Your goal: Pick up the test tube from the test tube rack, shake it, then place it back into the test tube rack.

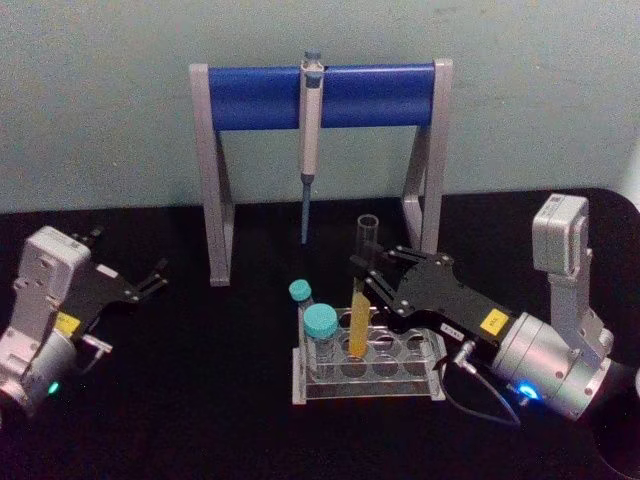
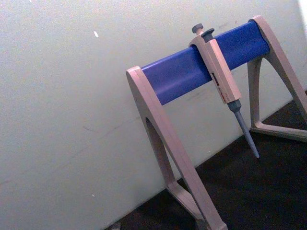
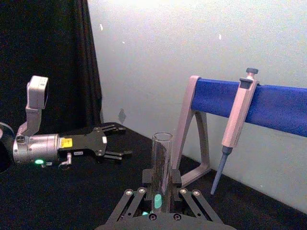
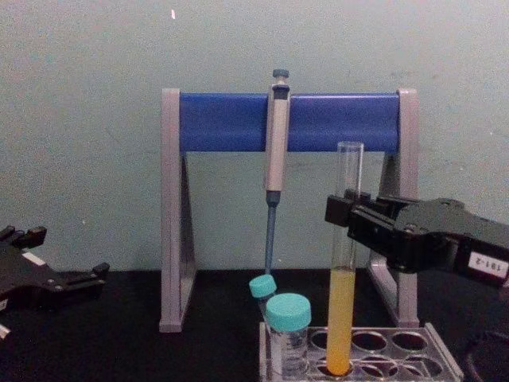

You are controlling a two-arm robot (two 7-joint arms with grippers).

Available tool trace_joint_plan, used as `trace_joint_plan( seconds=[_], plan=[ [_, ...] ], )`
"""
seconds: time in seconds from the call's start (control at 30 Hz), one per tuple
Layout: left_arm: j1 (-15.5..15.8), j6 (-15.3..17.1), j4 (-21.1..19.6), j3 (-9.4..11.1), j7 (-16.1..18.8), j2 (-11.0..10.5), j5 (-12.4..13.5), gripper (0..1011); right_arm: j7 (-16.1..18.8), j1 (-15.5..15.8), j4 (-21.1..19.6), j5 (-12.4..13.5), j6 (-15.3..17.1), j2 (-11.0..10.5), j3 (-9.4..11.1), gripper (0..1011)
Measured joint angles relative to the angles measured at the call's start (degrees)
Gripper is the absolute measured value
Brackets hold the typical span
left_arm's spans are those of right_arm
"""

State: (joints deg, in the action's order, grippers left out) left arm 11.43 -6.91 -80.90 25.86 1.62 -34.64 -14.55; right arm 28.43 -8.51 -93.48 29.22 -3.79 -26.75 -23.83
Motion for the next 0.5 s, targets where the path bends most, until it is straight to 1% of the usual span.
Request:
trace_joint_plan(
  seconds=[0.13,0.5],
  plan=[
    [0.0,0.0,0.0,0.0,0.0,0.0,0.0,1001,0.4,0.0,0.8,-0.6,-1.5,0.5,0.0,229],
    [0.0,0.0,0.0,0.0,0.0,0.0,0.0,1001,1.1,0.0,3.0,-2.6,-3.9,1.2,-0.2,228]
  ],
)
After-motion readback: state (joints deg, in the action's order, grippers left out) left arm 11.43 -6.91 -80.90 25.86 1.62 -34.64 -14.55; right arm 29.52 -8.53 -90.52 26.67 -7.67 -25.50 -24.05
